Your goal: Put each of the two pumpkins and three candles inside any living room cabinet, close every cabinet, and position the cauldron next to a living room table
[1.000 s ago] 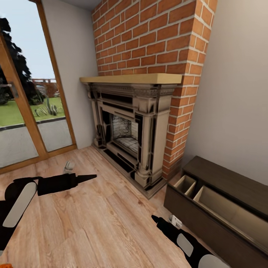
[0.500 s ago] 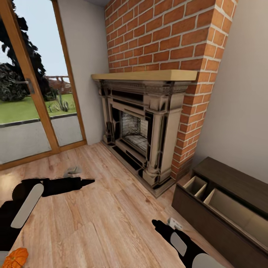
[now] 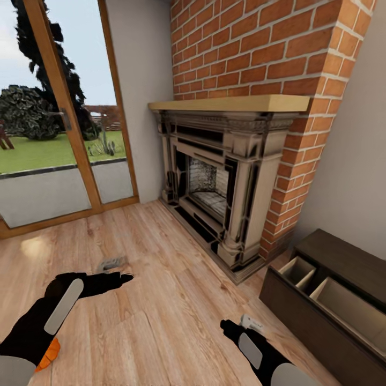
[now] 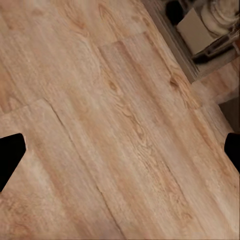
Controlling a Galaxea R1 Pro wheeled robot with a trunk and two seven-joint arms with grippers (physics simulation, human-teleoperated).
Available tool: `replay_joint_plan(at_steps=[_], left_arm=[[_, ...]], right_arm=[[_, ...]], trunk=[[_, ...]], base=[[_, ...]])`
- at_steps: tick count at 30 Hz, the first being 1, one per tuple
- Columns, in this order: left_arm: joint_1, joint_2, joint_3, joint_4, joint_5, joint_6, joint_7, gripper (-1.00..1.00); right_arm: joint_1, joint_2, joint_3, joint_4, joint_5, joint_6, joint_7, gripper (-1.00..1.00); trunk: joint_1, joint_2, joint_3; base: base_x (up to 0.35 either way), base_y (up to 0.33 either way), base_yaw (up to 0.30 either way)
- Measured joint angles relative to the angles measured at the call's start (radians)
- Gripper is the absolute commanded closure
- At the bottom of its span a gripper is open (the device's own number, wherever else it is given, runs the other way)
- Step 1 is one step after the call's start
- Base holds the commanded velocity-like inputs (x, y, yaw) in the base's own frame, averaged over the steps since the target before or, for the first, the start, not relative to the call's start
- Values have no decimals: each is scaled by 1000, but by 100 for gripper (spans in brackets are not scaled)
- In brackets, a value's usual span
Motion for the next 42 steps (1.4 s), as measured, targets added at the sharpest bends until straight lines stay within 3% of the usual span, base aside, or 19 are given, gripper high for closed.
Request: replay_joint_plan(at_steps=[6,9,12,17,34,35,42], left_arm=[[0,-9,-2,122,0,-128,-1,-100],[0,-13,-2,148,1,-155,-4,-100],[0,-15,-1,160,3,-178,-5,-100],[1,-15,-1,165,11,-199,-9,-100],[9,-15,1,168,16,-212,-12,-100],[12,-16,1,168,17,-212,-13,-100],[13,-15,1,169,18,-215,-14,-100]], right_arm=[[0,8,17,-8,11,-1,-27,-100],[1,12,62,-17,12,-1,-29,-100],[1,15,146,-23,12,-2,-31,-100],[1,17,193,-26,12,-3,-32,-100],[2,32,213,-24,12,-4,-18,-100],[2,31,213,-22,12,0,41,-100],[4,26,216,-25,12,0,151,-100]], trunk=[[0,0,-8],[0,0,-12],[0,0,-16],[0,0,-23],[0,0,-34],[0,0,-34],[0,0,-35]], base=[[0,0,177],[0,0,175],[0,0,168],[0,0,157],[0,191,52],[0,124,1],[0,34,0]])
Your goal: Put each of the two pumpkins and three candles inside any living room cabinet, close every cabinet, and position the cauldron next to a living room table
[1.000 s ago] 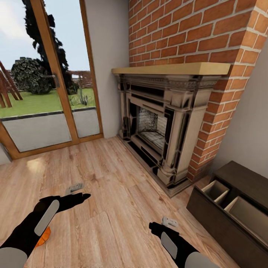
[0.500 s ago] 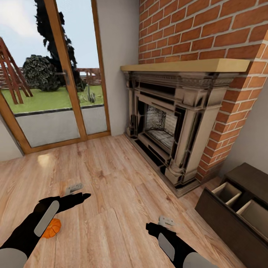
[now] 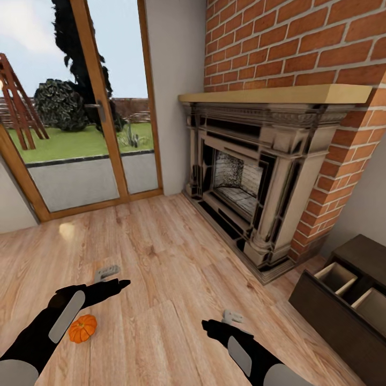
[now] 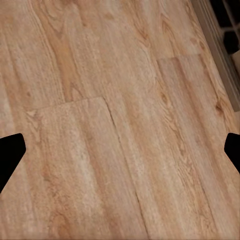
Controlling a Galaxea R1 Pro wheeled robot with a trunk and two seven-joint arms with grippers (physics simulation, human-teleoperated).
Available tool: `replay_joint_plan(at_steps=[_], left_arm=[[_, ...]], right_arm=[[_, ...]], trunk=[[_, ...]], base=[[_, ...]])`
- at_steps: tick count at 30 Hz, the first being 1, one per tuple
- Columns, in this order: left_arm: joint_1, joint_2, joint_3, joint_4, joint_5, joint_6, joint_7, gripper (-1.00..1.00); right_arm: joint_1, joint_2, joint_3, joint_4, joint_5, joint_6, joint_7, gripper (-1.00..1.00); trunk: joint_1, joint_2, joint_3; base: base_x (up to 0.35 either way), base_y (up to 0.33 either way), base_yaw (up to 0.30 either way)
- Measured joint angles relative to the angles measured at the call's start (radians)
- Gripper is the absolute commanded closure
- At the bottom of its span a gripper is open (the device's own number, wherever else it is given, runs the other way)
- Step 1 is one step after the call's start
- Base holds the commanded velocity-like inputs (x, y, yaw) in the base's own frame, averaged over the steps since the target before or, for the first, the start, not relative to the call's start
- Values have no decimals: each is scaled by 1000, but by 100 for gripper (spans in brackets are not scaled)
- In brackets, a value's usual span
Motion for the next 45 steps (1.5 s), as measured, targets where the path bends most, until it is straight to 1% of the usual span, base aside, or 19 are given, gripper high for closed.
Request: replay_joint_plan(at_steps=[1,4,8,14,26,33,38,41,43,45], left_arm=[[0,0,0,0,0,-1,0,-100],[0,0,0,0,0,-2,0,-100],[0,0,0,0,0,-3,0,-100],[0,0,0,0,0,-3,1,-100],[0,0,0,0,0,-3,0,-100],[0,0,1,3,-1,-3,0,-100],[0,0,3,46,1,-15,-1,-100],[0,0,3,56,1,-20,-15,-100],[8,1,14,45,12,-8,-23,-100],[8,0,25,34,20,2,-21,-100]], right_arm=[[1,-2,1,-1,-1,-1,41,-100],[2,-5,-2,-1,0,-2,96,-100],[2,-5,-3,-1,0,-3,131,-100],[3,-5,-3,-1,1,-3,139,-100],[3,-3,-1,-1,2,-3,131,-100],[3,-3,-1,-1,2,-3,130,-100],[3,-5,-1,-1,2,-6,132,-100],[4,-6,-2,-2,2,-17,137,-100],[-8,6,-12,3,-5,-15,145,-100],[-19,12,-12,3,-4,-15,145,-100]], trunk=[[0,0,0],[0,0,0],[0,0,0],[0,0,0],[0,0,-7],[0,0,-12],[-1,0,-16],[0,0,-17],[0,0,-17],[0,0,-17]], base=[[0,-28,0],[0,-64,4],[0,-99,148],[0,-111,251],[10,-105,270],[193,36,262],[278,62,196],[177,14,50],[0,0,0],[0,0,0]])
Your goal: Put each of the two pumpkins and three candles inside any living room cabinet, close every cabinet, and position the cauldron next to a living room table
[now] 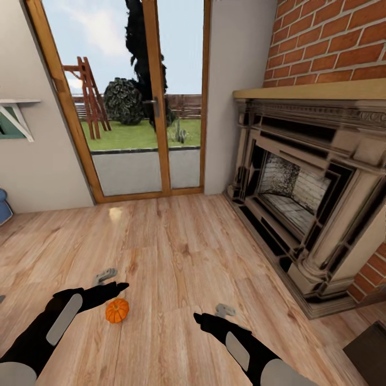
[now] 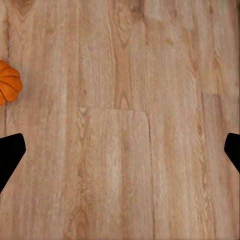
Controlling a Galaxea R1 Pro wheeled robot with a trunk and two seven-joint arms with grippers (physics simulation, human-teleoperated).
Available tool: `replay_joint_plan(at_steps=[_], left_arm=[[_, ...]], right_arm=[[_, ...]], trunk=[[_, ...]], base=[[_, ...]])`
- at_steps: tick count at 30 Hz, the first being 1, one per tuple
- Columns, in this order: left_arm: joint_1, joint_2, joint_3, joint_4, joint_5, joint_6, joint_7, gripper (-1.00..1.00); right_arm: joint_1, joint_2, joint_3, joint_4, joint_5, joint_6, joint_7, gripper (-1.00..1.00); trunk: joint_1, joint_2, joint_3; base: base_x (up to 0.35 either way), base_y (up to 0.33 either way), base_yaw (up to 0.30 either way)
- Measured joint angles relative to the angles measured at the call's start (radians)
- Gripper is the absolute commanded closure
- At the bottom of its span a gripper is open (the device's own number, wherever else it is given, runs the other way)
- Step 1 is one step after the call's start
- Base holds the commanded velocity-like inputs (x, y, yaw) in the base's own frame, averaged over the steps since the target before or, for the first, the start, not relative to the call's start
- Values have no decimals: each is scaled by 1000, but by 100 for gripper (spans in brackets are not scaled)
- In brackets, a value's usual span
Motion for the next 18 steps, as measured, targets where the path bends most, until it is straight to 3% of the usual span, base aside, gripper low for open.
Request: replay_joint_plan(at_steps=[4,12,18], left_arm=[[17,-5,6,-22,-7,2,4,-100],[60,-14,10,23,-14,3,6,-100],[61,-14,13,23,-14,3,6,-100]], right_arm=[[11,1,8,17,7,-5,-4,-100],[19,1,19,62,12,-11,-6,-100],[19,1,20,96,11,-9,-29,-100]], trunk=[[0,0,0],[0,0,0],[0,0,0]], base=[[0,0,0],[0,0,0],[0,0,0]])
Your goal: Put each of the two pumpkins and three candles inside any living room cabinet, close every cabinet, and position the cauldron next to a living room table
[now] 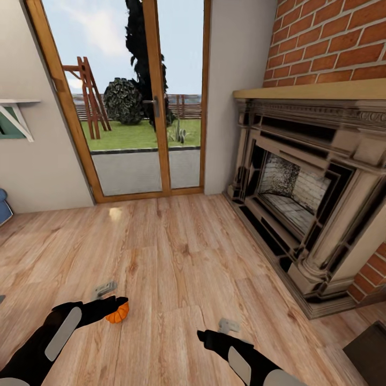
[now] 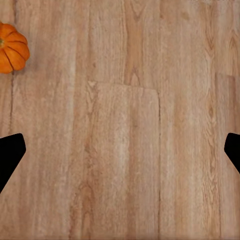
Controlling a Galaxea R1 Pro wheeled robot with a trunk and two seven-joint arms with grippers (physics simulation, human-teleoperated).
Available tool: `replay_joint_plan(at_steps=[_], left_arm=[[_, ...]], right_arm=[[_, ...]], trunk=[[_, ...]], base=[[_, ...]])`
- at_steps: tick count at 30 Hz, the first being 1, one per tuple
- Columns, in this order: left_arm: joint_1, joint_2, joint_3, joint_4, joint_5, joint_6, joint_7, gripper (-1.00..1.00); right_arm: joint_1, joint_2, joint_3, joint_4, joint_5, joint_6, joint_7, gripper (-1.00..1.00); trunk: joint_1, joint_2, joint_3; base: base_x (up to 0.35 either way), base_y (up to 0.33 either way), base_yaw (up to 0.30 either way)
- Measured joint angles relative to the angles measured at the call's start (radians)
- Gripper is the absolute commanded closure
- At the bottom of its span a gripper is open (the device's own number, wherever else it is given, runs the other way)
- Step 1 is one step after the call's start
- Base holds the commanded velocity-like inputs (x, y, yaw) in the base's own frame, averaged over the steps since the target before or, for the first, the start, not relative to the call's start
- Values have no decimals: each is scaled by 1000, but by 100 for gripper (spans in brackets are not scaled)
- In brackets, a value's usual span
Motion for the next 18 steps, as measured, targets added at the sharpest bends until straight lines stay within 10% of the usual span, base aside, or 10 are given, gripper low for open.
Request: replay_joint_plan(at_steps=[18], left_arm=[[0,0,1,1,-7,-1,2,-100]], right_arm=[[0,-1,6,39,0,-3,-32,-100]], trunk=[[0,0,0]], base=[[0,-112,63]])
